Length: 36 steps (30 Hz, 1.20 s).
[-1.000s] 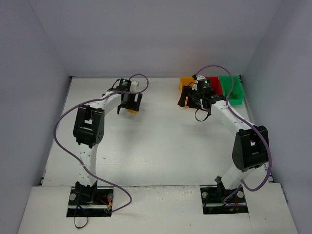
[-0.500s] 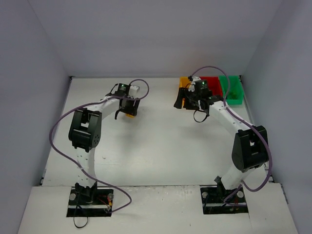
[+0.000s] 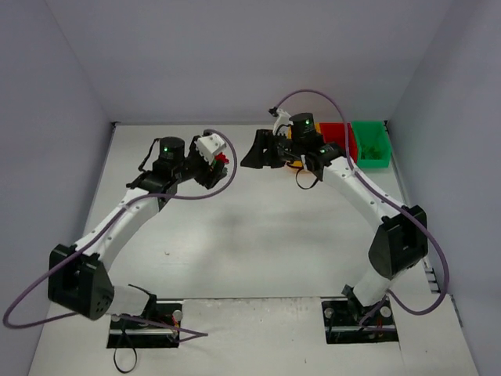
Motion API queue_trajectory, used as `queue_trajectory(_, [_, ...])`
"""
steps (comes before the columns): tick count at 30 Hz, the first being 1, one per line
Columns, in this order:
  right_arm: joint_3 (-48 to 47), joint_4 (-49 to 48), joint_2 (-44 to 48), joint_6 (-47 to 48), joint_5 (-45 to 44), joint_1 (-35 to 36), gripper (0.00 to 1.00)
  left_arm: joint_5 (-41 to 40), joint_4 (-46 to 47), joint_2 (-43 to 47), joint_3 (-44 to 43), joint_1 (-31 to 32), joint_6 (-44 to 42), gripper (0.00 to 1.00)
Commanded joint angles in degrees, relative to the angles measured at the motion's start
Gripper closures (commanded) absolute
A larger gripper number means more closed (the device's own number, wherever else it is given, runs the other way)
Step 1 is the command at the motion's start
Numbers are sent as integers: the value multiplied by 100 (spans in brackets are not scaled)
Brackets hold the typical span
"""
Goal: Sort the legos into containers by color
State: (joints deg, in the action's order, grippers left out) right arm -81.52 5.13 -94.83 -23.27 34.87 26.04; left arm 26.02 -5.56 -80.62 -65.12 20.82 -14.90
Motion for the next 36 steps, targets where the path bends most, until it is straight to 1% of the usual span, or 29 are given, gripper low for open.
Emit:
queue_trajectory(1, [-479, -319, 52, -319, 521, 304, 37, 553, 398, 617, 210, 194, -417, 100])
queue_trajectory(5, [-655, -451, 131, -520, 521, 682, 37, 615, 153, 1073, 351, 335, -514, 100])
queue_trajectory(11, [-664, -697, 122, -697, 416, 981, 38, 650, 90, 1522, 509, 449, -567, 100])
queue_trajectory(17, [-646, -723, 61, -723, 152, 1193, 44, 755, 38, 1698, 553, 467, -576, 100])
queue_trajectory(20, [-638, -741, 52, -714, 47, 1219, 51, 825, 29, 1742, 588, 467, -558, 100])
queue_trajectory(21, [-629, -758, 61, -723, 20, 1228, 59, 834, 12, 1751, 606, 467, -550, 100])
queue_trajectory(22, [-620, -767, 69, -714, 2, 1228, 63, 834, 11, 1751, 623, 467, -550, 100])
queue_trajectory(23, [-620, -785, 70, -714, -59, 1228, 74, 834, 3, 1760, 658, 467, -550, 100])
queue_trajectory(24, [-620, -794, 87, -706, -86, 1228, 80, 834, -6, 1760, 676, 467, -558, 100])
queue_trajectory(25, [-620, -794, 113, -653, -103, 1228, 85, 817, 2, 1769, 702, 467, -576, 100])
queue_trajectory(26, [-620, -794, 140, -618, -138, 1219, 92, 773, 11, 1760, 738, 467, -576, 100])
queue_trajectory(27, [-603, -785, 209, -592, -260, 1202, 96, 747, 11, 1751, 807, 458, -576, 100])
queue_trajectory(29, [-541, -776, 289, -521, -306, 1079, 100, 624, 143, 1734, 913, 450, -532, 100])
queue_trajectory(31, [-488, -750, 394, -512, -280, 904, 100, 440, 388, 1699, 1168, 423, -427, 100])
queue_trajectory(33, [-409, -697, 517, -442, -235, 552, 100, 395, 486, 1664, 1404, 379, -235, 100])
queue_trajectory(34, [-383, -662, 553, -416, -192, 403, 100, 386, 773, 1611, 1475, 336, -155, 100])
queue_trajectory(35, [-339, -645, 579, -302, -157, 80, 100, 386, 828, 1593, 1528, 326, -50, 100])
queue_trajectory(36, [-339, -592, 614, -232, -165, -89, 100, 395, 855, 1558, 1572, 326, -14, 100])
